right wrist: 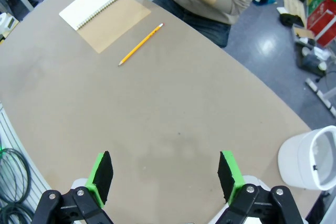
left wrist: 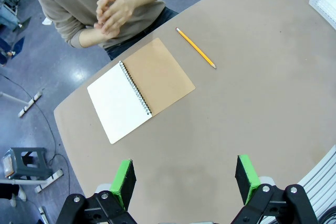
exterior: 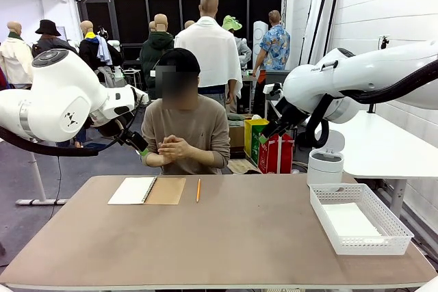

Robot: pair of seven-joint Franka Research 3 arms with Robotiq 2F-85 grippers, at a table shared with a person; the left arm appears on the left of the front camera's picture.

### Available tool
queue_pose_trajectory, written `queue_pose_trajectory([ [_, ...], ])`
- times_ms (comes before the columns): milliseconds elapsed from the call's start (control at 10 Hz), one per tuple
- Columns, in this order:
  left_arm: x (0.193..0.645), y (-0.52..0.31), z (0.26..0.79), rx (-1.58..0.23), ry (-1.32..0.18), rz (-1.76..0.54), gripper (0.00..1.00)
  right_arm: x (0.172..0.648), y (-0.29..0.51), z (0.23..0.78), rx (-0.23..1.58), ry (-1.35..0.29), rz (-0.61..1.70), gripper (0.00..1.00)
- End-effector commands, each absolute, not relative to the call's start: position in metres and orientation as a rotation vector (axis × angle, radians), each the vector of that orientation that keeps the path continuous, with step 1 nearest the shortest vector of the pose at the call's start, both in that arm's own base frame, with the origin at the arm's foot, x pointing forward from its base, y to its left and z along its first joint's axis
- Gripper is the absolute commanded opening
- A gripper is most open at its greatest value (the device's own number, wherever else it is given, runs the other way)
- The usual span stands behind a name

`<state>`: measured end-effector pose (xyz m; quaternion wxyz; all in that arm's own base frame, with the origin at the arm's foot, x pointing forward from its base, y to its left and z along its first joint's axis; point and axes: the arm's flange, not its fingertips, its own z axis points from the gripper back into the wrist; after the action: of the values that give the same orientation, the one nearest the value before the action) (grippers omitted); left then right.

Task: Sort the paper based on its condition.
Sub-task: If a person hands you a paper, place it in the Organizing basket , and if it's crumpled, put it in the Trash can.

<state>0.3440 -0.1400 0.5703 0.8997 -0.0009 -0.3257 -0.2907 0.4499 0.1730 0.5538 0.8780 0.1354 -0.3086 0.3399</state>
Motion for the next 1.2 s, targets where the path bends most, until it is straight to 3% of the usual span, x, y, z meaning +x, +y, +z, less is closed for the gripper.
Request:
queue_pose_trajectory([
  [0,0.3438,-0.1394,0.5705,-0.002,-0.674,-0.6,1.0,0.4495,0.1732,0.5547,0.279,-0.645,0.709,1.0],
  [1100,0.3438,-0.1394,0.5705,-0.002,-0.674,-0.6,1.0,0.4495,0.1732,0.5547,0.279,-0.645,0.709,1.0],
])
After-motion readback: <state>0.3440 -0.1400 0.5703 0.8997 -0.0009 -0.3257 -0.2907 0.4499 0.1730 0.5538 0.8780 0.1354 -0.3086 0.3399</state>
